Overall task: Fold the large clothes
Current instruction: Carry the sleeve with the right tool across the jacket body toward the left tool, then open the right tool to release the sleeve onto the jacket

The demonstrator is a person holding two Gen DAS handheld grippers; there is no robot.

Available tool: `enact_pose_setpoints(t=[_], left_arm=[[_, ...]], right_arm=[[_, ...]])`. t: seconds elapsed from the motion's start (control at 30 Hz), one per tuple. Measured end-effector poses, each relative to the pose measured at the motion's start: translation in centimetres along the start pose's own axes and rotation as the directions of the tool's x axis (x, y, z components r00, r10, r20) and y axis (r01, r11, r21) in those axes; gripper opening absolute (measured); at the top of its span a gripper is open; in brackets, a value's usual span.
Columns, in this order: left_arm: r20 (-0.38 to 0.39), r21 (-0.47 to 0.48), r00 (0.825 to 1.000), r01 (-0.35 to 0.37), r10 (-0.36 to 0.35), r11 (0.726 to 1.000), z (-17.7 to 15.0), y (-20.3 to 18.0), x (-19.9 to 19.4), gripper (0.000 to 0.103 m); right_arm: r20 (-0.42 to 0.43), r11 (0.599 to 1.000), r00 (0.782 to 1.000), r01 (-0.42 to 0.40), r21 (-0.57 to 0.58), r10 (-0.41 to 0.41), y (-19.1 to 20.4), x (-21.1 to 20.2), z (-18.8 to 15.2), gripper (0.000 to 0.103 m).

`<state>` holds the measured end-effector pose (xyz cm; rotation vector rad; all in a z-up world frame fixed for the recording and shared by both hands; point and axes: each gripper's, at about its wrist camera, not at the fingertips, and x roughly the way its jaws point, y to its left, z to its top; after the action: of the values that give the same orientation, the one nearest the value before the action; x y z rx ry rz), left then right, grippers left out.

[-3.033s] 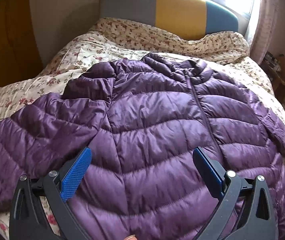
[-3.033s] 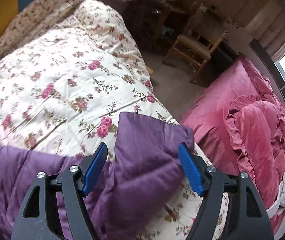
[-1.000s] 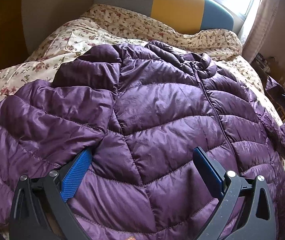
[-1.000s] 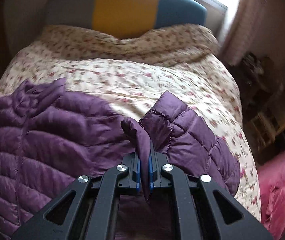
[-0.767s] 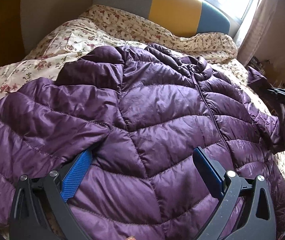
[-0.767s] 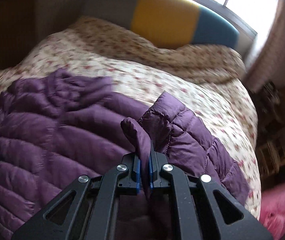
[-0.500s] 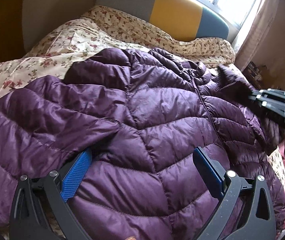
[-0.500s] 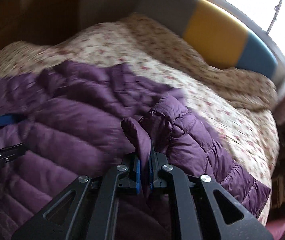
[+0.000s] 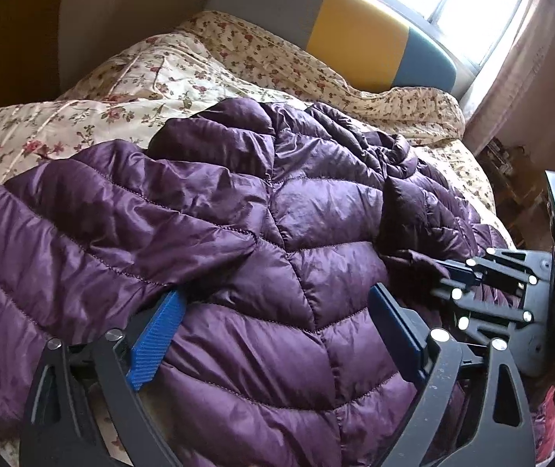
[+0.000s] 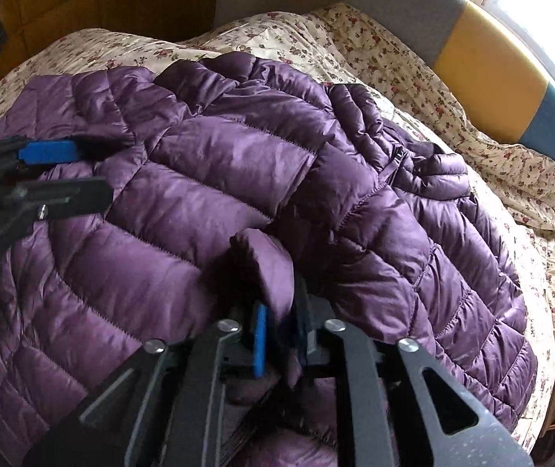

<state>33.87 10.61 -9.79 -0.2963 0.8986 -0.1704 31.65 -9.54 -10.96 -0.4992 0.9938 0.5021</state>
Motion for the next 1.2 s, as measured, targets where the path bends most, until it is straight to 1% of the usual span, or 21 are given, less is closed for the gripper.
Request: enact_pose_setpoints(t=[0.07,0.1,0.13,0.23,0.27,0.3,0.37,0.47,0.53,0.6,0.63,0.7,0.73,0.77,0.83,0.9,0.93,0.97,1.07,1.13,1.2], left_arm=[[0.0,-0.014,1.0,0.007,-0.007,1.0,0.3,0.0,-0.2,0.086],[0.006,-0.019,1.0,0.011,-0.011,1.0,0.5,-0.1,-0.5,0.086],[0.009,-0.02,1.0,0.017,-0.017,1.0,0.7,-0.2,-0.6,0.086],[0.011,-0.027,0.998,0.062,-0.062,0.998,1.4,-0.7,-1.0,0.086],[0.012,-0.029,0.997,0.075,-0.075,0.997,1.6,-1.0,-1.0,0.086],[0.012,-0.028,0.996,0.09,-0.09,0.996,1.9,-1.4,-1.0,0.086],[0.011,-0.026,0.993,0.115,-0.115,0.993,2.3,-2.3,-0.8,0.086],[-0.01,-0.024,0.989,0.149,-0.15,0.988,2.8,-4.0,0.1,0.086],[-0.039,-0.026,0.984,0.173,-0.174,0.985,3.1,-5.1,1.2,0.077],[-0.063,-0.032,0.982,0.176,-0.178,0.984,2.9,-5.9,2.2,0.077],[-0.077,-0.032,0.981,0.175,-0.177,0.984,2.9,-6.4,3.0,0.069],[-0.109,-0.032,0.979,0.172,-0.175,0.985,2.7,-7.3,4.3,0.061],[-0.117,-0.032,0.978,0.17,-0.172,0.985,2.6,-7.5,4.7,0.047],[-0.134,-0.035,0.976,0.166,-0.169,0.986,2.5,-7.7,5.2,0.039],[-0.147,-0.039,0.974,0.166,-0.17,0.985,2.2,-7.9,5.8,0.013],[-0.136,-0.035,0.979,0.148,-0.151,0.988,2.1,-7.8,5.9,0.006],[-0.128,-0.039,0.981,0.145,-0.149,0.989,1.9,-7.6,5.7,0.002],[-0.119,-0.046,0.981,0.146,-0.151,0.988,1.8,-7.3,5.5,0.002],[-0.086,-0.062,0.984,0.152,-0.157,0.986,1.6,-6.4,4.4,0.001],[-0.07,-0.068,0.985,0.154,-0.158,0.986,1.4,-5.8,3.7,0.001],[-0.053,-0.07,0.987,0.148,-0.152,0.987,1.2,-5.3,3.0,0.001]], right_arm=[[0.003,1.0,1.0,0.008,-0.013,-0.008,0.1,-0.4,-0.4,0.032],[0.004,1.0,1.0,0.011,-0.016,-0.011,0.2,-0.6,-0.5,0.039],[0.01,1.0,1.0,0.016,-0.015,-0.016,0.2,-0.9,-0.6,0.043],[0.019,1.0,1.0,0.023,-0.011,-0.023,0.0,-1.8,-1.3,0.051],[0.02,1.0,0.999,0.028,-0.005,-0.028,-0.2,-2.2,-1.7,0.06],[0.022,0.999,0.999,0.034,-0.002,-0.034,-0.4,-2.5,-2.0,0.066],[0.02,0.999,0.999,0.043,0.012,-0.043,-1.1,-3.1,-2.8,0.068],[0.009,0.997,0.998,0.054,0.061,-0.055,-2.8,-3.9,-3.8,0.076],[0.003,0.993,0.998,0.062,0.105,-0.063,-4.2,-4.4,-4.5,0.079],[-0.003,0.986,0.997,0.078,0.146,-0.078,-5.6,-4.8,-5.2,0.081],[-0.006,0.981,0.996,0.09,0.173,-0.09,-6.6,-5.0,-5.5,0.081],[-0.009,0.97,0.993,0.113,0.214,-0.114,-8.1,-5.4,-6.1,0.081],[-0.01,0.961,0.991,0.128,0.245,-0.13,-9.1,-5.6,-6.4,0.081],[-0.01,0.953,0.99,0.136,0.269,-0.139,-9.8,-5.7,-6.7,0.081],[-0.013,0.924,0.986,0.163,0.346,-0.169,-11.8,-5.9,-7.4,0.081],[-0.014,0.893,0.982,0.177,0.414,-0.188,-13.4,-6.0,-8.2,0.081],[-0.025,0.869,0.98,0.188,0.457,-0.199,-14.3,-5.8,-8.7,0.081],[-0.034,0.852,0.977,0.199,0.485,-0.209,-15.0,-5.7,-9.1,0.081],[-0.055,0.777,0.974,0.209,0.594,-0.22,-17.2,-4.7,-10.4,0.081],[-0.056,0.754,0.976,0.199,0.626,-0.212,-17.7,-4.2,-10.8,0.081],[-0.053,0.747,0.976,0.195,0.636,-0.21,-17.7,-3.8,-10.8,0.082]])
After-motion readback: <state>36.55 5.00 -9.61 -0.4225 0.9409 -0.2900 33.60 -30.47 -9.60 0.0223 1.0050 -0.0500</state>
